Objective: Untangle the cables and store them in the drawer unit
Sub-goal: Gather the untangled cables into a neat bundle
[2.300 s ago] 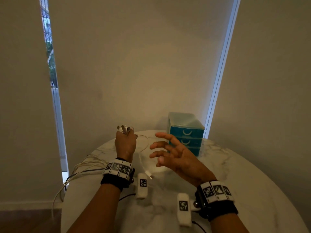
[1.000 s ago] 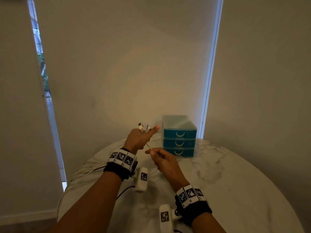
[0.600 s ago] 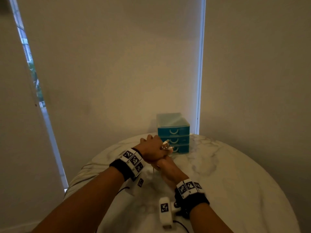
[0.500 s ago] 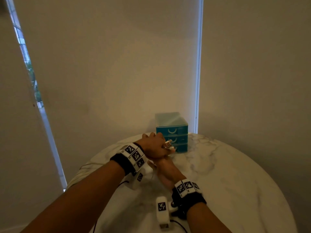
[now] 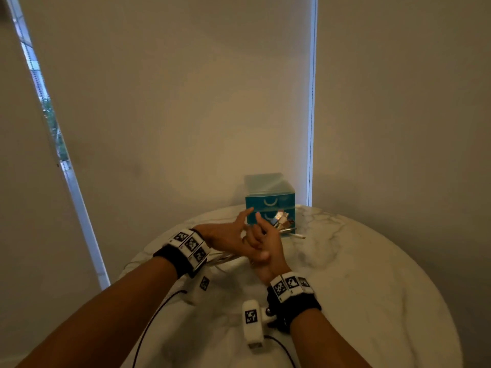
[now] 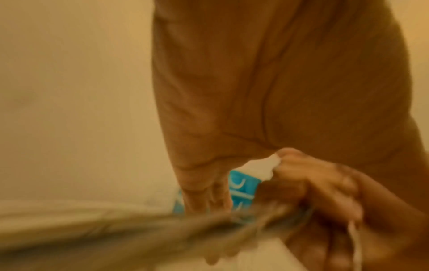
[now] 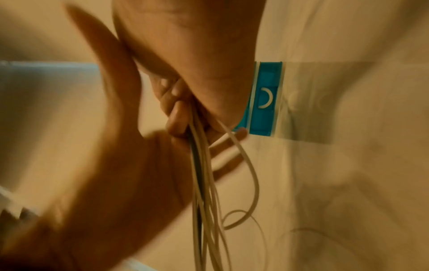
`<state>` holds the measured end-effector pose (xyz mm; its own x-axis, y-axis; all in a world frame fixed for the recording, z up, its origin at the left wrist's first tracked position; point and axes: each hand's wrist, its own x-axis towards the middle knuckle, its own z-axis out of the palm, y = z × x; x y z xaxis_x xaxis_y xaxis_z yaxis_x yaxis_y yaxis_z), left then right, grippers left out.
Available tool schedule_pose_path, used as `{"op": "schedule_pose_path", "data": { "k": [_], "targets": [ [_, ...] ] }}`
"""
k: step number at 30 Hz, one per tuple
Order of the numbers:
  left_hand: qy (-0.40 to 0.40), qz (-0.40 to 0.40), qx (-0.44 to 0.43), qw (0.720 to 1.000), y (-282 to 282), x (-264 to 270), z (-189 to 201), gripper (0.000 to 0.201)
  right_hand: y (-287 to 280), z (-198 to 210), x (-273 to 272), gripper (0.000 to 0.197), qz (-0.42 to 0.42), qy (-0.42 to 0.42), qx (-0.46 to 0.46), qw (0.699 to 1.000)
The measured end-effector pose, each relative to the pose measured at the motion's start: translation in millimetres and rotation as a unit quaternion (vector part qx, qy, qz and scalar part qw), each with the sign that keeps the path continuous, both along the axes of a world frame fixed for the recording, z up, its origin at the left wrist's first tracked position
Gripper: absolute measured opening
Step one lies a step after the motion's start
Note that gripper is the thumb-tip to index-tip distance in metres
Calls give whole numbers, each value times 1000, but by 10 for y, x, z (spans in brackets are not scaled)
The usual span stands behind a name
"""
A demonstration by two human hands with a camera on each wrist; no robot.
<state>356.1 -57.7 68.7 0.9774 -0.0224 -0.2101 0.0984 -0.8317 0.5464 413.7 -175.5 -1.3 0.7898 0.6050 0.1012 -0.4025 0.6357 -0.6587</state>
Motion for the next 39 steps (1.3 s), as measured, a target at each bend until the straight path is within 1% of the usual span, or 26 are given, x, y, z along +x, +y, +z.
{"op": "schedule_pose_path", "data": {
  "k": [1, 2, 4, 5, 7, 9, 12, 14, 16, 19, 20, 21, 22, 23, 24, 25, 26, 27, 28, 29, 30, 32, 34, 35, 37, 39],
  "targets": [
    [10, -15, -7, 1000, 22, -67, -63, 141, -26, 39, 17, 49, 2, 1, 10, 1000],
    [27, -19, -2, 999, 30, -154, -106, 116, -55, 79, 50, 55, -7, -4, 13, 1000],
    [43, 10, 60, 997, 112, -269, -155, 63, -168, 173, 130, 60, -15, -10, 38, 999],
    [27, 35, 94, 995, 223, -305, -187, 52, -238, 212, 177, 62, -13, -3, 52, 999],
    [-7, 78, 130, 988, 520, -386, -233, 50, -383, 287, 286, 64, -3, 24, 92, 995],
    [-9, 109, 152, 982, 787, -526, -229, 44, -502, 330, 410, 64, -5, 30, 108, 994],
    [-10, 146, 151, 978, 1261, -851, -254, 35, -678, 351, 572, 57, -19, 25, 101, 994],
    [-2, 165, 192, 967, 1630, -1086, -287, 35, -784, 333, 634, 51, -29, 36, 90, 995],
    [-3, 202, 280, 939, 1923, -1291, -250, 32, -802, 314, 627, 56, -27, 37, 65, 997],
    [-77, 264, 433, 858, 2296, -1327, -68, 31, -612, 323, 500, 61, -31, -13, -6, 999],
    [-120, 297, 451, 833, 2378, -1299, -1, 32, -527, 337, 439, 60, -42, -32, -26, 998],
    [-171, 329, 440, 818, 2433, -1264, 51, 32, -451, 357, 372, 59, -49, -43, -39, 997],
    [-214, 355, 402, 817, 2511, -1221, 60, 33, -394, 386, 304, 57, -55, -46, -46, 996],
    [-225, 371, 343, 833, 2565, -1191, 46, 35, -346, 399, 249, 56, -62, -45, -49, 996],
    [-185, 371, 291, 862, 2580, -1150, 9, 47, -315, 393, 210, 56, -69, -43, -50, 995],
    [-89, 357, 264, 891, 2571, -1113, -29, 72, -297, 374, 186, 56, -70, -45, -54, 995],
    [32, 337, 288, 896, 2541, -1084, -49, 100, -290, 341, 169, 56, -69, -53, -67, 994],
    [133, 312, 332, 880, 2473, -1061, -40, 119, -288, 288, 162, 57, -66, -71, -92, 991],
    [189, 279, 379, 862, 2392, -1017, -23, 126, -290, 224, 161, 58, -65, -93, -127, 985],
    [216, 253, 403, 852, 2277, -969, 39, 125, -290, 164, 157, 61, -67, -113, -163, 978],
    [206, 238, 402, 860, 2139, -895, 123, 119, -288, 105, 160, 63, -72, -128, -195, 970],
    [154, 178, 349, 907, 1745, -717, 300, 101, -272, 60, 125, 66, -85, -148, -234, 957],
    [53, 105, 244, 963, 1185, -515, 404, 72, -251, 83, 86, 64, -93, -169, -239, 952],
    [8, 65, 180, 982, 873, -453, 421, 64, -240, 112, 56, 64, -90, -174, -234, 952],
    [-8, -1, 77, 997, 266, -341, 388, 75, -259, 135, 14, 63, -81, -168, -217, 958],
    [16, -70, 55, 996, -131, -217, 216, 74, -337, 125, 4, 60, -66, -156, -202, 965]
  ]
}}
